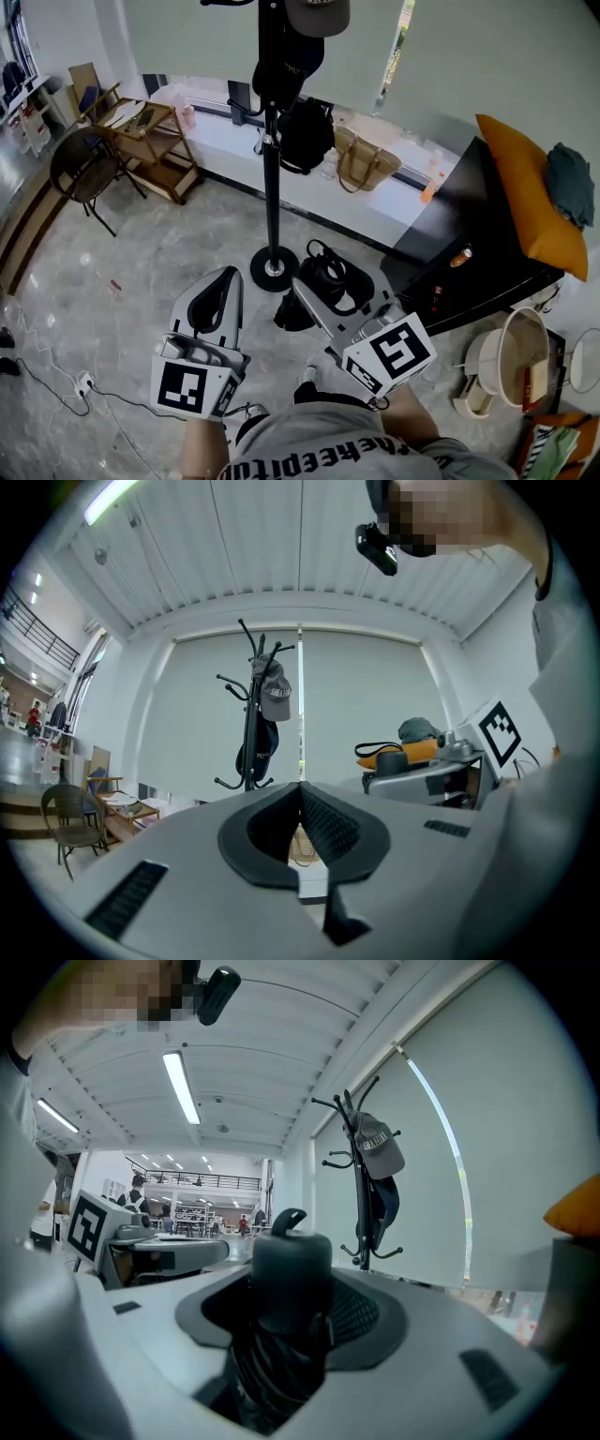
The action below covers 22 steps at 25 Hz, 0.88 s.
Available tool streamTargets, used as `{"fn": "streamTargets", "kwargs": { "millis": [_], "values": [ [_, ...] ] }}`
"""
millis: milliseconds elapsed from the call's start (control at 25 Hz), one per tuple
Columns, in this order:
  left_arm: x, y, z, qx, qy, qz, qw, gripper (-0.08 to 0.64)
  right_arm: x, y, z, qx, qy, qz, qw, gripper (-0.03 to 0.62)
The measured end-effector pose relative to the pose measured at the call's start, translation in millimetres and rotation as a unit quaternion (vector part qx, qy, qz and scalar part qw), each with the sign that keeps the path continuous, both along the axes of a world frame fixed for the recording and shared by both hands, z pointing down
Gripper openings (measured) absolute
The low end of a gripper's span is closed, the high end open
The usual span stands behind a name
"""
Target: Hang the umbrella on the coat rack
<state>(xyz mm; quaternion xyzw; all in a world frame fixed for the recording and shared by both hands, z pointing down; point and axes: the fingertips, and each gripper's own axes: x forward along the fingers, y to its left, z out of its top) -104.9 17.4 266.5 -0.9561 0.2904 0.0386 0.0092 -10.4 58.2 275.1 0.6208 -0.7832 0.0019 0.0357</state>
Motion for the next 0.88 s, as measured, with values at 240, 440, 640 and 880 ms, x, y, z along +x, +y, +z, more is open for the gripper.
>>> {"fn": "streamTargets", "kwargs": {
  "millis": [240,440,640,880],
  "values": [
    [26.1,-11.0,-1.2,0.001,0.003,-0.019,0.9998,0.015,26.5,-15.7,2.6,-0.001,-0.004,-0.024,1.000,0.230],
    [44.8,-16.1,-2.7,0.006,-0.001,-0.037,0.9993,0.015,44.6,-24.9,3.3,-0.001,-0.006,-0.042,0.999,0.230],
    [58.4,-16.9,-3.4,0.005,0.003,-0.054,0.9985,0.015,60.3,-29.1,5.4,0.000,-0.009,-0.057,0.998,0.230],
    [69.6,-9.7,4.0,0.011,-0.021,-0.070,0.9973,0.015,73.1,-30.7,8.9,0.001,-0.017,-0.069,0.997,0.230]
  ]
}}
